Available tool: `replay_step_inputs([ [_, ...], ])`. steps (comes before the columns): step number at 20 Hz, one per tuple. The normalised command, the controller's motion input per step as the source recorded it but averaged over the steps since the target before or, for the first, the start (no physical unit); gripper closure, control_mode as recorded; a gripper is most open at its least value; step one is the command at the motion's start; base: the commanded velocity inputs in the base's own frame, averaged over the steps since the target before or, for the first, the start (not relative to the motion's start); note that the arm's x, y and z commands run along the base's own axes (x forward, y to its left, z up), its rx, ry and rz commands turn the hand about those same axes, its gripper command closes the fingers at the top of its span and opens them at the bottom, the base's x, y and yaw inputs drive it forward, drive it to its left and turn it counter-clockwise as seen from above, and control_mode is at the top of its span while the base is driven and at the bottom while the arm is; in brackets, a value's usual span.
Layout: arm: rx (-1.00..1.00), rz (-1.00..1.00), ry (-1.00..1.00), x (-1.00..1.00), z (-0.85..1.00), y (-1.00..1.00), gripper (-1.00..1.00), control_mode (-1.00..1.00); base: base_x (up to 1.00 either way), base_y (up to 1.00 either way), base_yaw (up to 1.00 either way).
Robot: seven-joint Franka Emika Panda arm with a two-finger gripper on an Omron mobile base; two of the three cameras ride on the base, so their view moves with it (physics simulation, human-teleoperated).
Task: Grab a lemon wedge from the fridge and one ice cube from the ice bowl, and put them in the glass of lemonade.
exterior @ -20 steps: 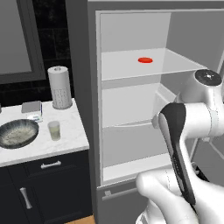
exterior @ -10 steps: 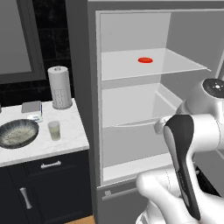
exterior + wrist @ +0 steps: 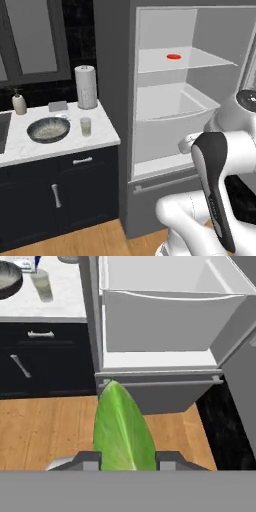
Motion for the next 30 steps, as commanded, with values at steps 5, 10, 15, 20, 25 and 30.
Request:
replay_step_inputs([
  [5, 0.0, 0.0, 0.0, 0.0, 0.0, 0.0, 1.0, 1.0, -0.15, 1.0, -0.08],
  [10, 0.0, 0.0, 0.0, 0.0, 0.0, 0.0, 1.0, 1.0, 0.42, 1.0, 0.03],
  [15, 0.0, 0.0, 0.0, 0.0, 0.0, 0.0, 1.0, 1.0, 0.94, 0.37, -0.01],
  [20, 0.0, 0.0, 0.0, 0.0, 0.0, 0.0, 1.0, 1.0, 0.97, 0.01, -0.07],
  [25, 0.0, 0.0, 0.0, 0.0, 0.0, 0.0, 1.0, 1.0, 0.93, 0.0, -0.11],
  [30, 0.02, -0.2, 0.38, 0.34, -0.32, -0.29, 1.0, -1.0, 0.11, -0.03, -0.03],
])
